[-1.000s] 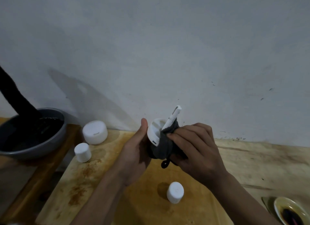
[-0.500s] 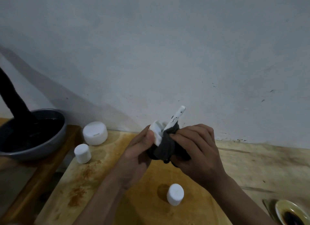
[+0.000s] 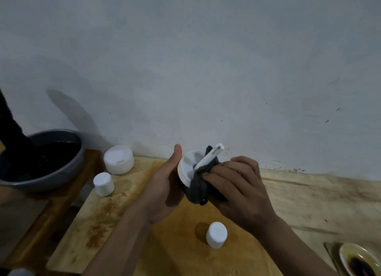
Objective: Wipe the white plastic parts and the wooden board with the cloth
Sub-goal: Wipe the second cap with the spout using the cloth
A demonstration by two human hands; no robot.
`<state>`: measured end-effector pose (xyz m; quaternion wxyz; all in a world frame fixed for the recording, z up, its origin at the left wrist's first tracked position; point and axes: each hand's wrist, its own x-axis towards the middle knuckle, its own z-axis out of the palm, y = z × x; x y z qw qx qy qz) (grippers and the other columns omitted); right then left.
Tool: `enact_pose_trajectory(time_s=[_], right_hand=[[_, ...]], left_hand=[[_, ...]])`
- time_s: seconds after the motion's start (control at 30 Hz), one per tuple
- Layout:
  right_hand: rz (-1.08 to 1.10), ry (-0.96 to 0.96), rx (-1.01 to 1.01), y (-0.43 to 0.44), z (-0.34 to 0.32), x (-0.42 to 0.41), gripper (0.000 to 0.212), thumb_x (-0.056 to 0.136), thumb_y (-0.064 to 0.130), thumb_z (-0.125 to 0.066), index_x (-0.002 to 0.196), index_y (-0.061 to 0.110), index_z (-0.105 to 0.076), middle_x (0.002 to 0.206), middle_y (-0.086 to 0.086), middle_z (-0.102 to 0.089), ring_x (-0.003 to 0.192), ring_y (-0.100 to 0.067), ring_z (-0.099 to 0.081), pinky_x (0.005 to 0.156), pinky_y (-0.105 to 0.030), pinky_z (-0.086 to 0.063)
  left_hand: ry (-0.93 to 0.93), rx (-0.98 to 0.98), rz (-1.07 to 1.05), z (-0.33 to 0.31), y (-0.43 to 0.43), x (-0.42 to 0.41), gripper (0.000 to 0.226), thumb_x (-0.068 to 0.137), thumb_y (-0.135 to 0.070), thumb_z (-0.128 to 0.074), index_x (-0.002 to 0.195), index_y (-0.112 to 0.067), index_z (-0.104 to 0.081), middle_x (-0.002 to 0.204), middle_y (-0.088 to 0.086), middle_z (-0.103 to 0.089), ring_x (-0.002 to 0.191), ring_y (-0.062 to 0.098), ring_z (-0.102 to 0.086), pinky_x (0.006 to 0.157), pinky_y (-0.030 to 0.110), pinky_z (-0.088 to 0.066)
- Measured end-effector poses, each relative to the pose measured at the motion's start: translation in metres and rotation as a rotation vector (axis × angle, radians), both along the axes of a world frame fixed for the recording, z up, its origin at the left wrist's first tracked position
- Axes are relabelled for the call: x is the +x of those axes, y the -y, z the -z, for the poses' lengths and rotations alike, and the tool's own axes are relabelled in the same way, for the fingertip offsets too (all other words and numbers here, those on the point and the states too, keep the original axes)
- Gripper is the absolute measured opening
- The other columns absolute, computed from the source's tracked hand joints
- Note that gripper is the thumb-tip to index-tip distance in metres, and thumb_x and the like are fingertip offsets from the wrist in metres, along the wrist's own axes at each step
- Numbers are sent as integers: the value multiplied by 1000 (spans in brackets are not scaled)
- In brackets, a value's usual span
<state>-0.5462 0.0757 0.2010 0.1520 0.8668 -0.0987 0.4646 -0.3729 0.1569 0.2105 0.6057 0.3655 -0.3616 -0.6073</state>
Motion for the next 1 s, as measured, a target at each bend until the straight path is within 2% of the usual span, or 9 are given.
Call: enact_pose_trajectory(time_s=[0.1,0.2,0.27,0.37,0.53,0.67,0.73,0.83,1.0], right_hand=[[37,25,16,5,-1,-3,44,83,25,-81,118,12,-59,113,-7,-71,107,-20,-58,99,-35,-42],[53,55,32,5,-6,-4,42,84,25,-79,118,11,-58,112,-8,-70,105,-21,-58,99,-35,-42],[38,58,24,1,-7,-1,39,86,24,-77,117,10,-58,112,-8,-69,106,-21,-58,100,-34,-41],[29,35,17,-1,-13,2,38,86,24,-77,117,11,-57,109,-9,-72,106,-21,-58,99,-35,-42],[39,48,41,-1,-15,1,41,84,23,-79,116,10,-57,107,-10,-73,105,-21,-58,96,-36,-43],[6,23,41,-2,-14,1,36,88,23,-75,117,10,-57,108,-10,-72,106,-21,-58,97,-36,-43],[15,31,49,-1,-14,0,37,86,21,-77,115,9,-58,108,-10,-72,104,-21,-58,95,-37,-44],[13,51,53,-1,-14,0,36,87,23,-76,116,11,-58,112,-7,-68,105,-21,-58,98,-35,-42],[-9,9,57,-2,-19,0,42,84,27,-78,119,15,-58,117,-4,-68,111,-20,-58,100,-41,-44]], left_hand=[[76,-6,-62,-4,1,-2,62,91,-67,-48,126,-22,-71,132,7,-70,126,20,-64,108,35,-50],[73,-83,-82,0,-3,-1,49,82,-49,-77,124,-24,-74,131,6,-70,123,21,-64,99,29,-53],[30,-73,-87,0,-3,-3,36,90,-47,-67,116,-26,-78,125,4,-73,120,18,-67,98,28,-55],[-60,-4,-72,-3,-4,-6,51,96,-53,-46,123,-20,-75,134,10,-69,129,24,-61,108,35,-51],[57,-83,-120,-13,-8,-7,51,82,-57,-74,123,-26,-75,128,3,-71,122,18,-65,105,31,-52],[-26,3,-73,-15,-6,-8,55,90,-62,-51,124,-25,-75,138,6,-67,134,22,-58,110,35,-48],[-16,3,-81,-16,-8,-8,56,88,-65,-57,124,-26,-75,140,6,-65,137,22,-55,112,35,-45],[23,-60,-82,-20,-12,-11,53,81,-60,-73,123,-28,-75,127,1,-72,123,16,-65,103,28,-51],[-109,4,-59,-21,-14,-10,54,89,-57,-51,123,-23,-75,129,9,-71,121,23,-66,98,31,-55]])
